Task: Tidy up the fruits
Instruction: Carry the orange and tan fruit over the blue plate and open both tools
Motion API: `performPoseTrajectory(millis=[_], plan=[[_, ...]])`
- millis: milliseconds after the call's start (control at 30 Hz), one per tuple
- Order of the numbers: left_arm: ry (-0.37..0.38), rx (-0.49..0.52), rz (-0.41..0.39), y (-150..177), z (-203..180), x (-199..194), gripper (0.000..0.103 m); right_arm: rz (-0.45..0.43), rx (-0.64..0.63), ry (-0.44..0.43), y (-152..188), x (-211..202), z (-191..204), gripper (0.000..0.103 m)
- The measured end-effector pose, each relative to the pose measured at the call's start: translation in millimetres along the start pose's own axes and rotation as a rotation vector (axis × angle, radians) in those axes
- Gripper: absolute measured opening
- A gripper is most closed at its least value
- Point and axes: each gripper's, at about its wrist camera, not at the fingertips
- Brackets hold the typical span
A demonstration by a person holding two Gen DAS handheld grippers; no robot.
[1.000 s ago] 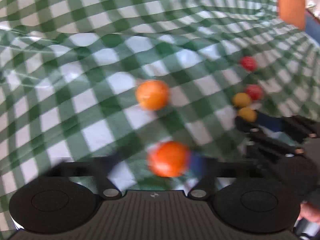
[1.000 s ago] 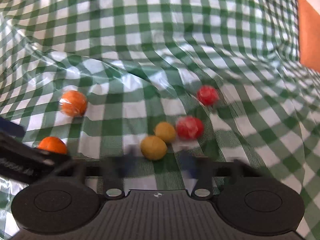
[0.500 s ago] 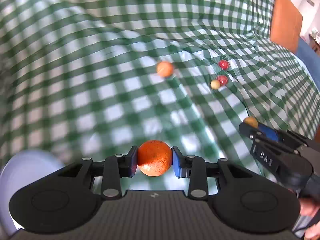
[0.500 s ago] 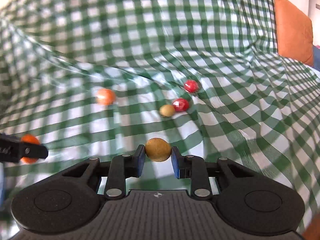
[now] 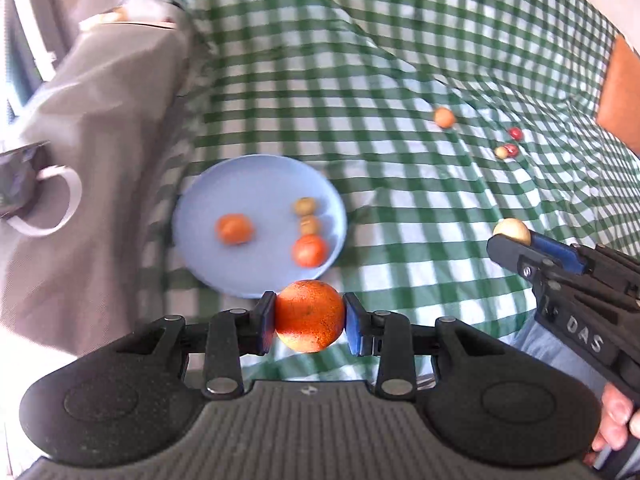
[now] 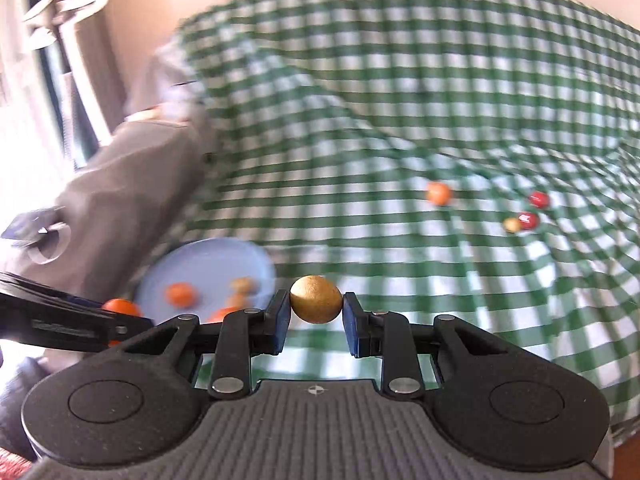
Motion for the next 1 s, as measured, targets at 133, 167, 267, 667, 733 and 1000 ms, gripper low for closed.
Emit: performPoseTrajectory(millis=[133,167,267,667,733,1000], plan=[[0.0,-0.032,-0.043,18,21,-21,0.039,0.0,-0.076,-0.05,6,-19,42,0.029],[0.005,-0.037,-0.053,20,24,-25,0.039,0.0,-0.101,-0.052,8,-22,51,0.029],[0.018,-0.048,-0.081,27,29,-33,0.039,0.0,-0.161,-0.05,15,-30,70,0.029],[0.049,-0.093,-0.131,36,42,-47,0.039,-0.029,-0.22,-0.009,17,-46,91,0.029],[0.051,-0.098,-0.132,36,43,-47,0.039,-0.03,-0.226,-0.009,17,-47,92,0.029],[0.051,-0.105,-0.13,34,46,-45,0.039,-0.018,-0.232,-0.007,18,-44,90,0.029]])
Point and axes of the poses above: each gripper's, at about its wrist camera, not at the fingertips, and x roughly the way its jaws point, z to its left, y to its underside, and after that the axes turned 1 degree about z, right-handed
